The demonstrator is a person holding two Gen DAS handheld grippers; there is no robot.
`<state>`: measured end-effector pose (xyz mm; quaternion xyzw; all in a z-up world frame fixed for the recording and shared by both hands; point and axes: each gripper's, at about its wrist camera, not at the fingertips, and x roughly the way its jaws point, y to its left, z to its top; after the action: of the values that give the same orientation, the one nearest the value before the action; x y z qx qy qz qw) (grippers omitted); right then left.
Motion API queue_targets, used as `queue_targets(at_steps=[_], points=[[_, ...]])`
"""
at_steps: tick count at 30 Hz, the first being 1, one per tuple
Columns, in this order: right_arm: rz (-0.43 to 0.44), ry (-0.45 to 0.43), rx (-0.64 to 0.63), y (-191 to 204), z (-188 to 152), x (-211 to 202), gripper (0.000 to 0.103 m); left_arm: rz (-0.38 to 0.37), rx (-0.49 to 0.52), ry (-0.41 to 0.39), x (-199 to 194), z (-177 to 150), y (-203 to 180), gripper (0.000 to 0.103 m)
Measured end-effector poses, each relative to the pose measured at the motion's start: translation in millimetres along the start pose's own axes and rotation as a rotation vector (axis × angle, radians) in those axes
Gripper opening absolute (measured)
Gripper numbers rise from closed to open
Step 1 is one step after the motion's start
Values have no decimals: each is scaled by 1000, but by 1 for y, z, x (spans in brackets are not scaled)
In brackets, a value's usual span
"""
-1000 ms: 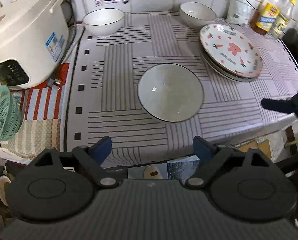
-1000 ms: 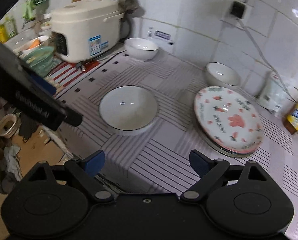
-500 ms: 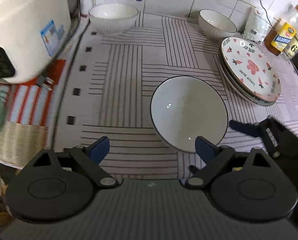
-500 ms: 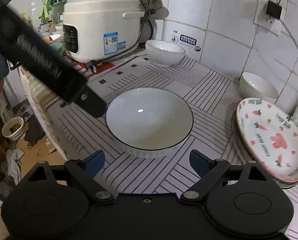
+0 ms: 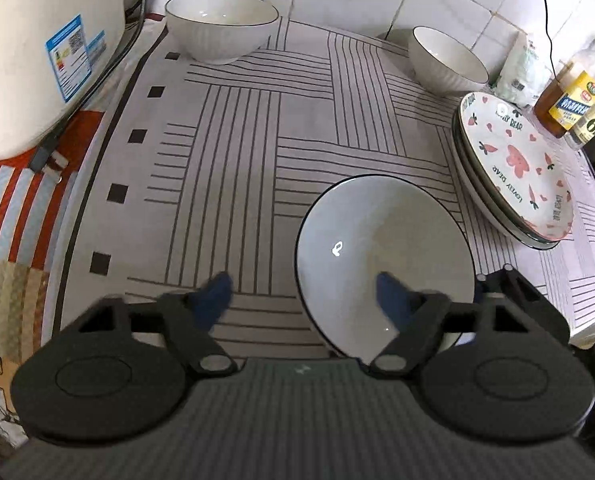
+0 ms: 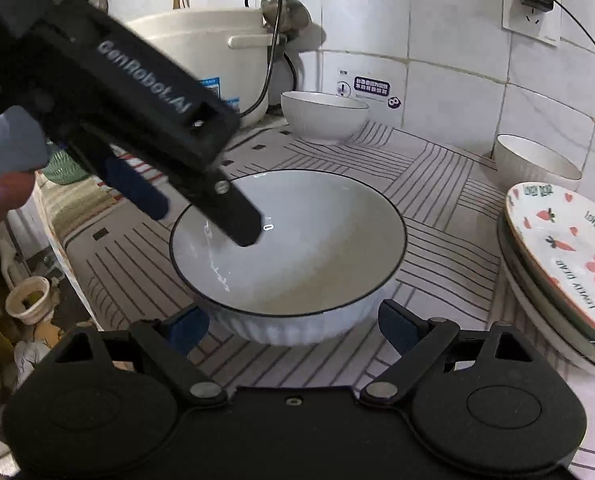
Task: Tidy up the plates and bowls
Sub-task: 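Close both grippers on opposite sides of the white bowl rim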
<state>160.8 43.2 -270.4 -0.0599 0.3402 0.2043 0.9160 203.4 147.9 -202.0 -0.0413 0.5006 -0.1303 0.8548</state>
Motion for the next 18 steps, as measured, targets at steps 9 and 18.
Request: queue_targets(at_steps=[9, 18], points=[[7, -32, -30, 4, -1, 1, 92, -9, 25, 48, 5, -1, -8, 30], [26, -36, -23, -2, 7, 1, 93, 34, 68, 14, 1, 2, -12, 28]])
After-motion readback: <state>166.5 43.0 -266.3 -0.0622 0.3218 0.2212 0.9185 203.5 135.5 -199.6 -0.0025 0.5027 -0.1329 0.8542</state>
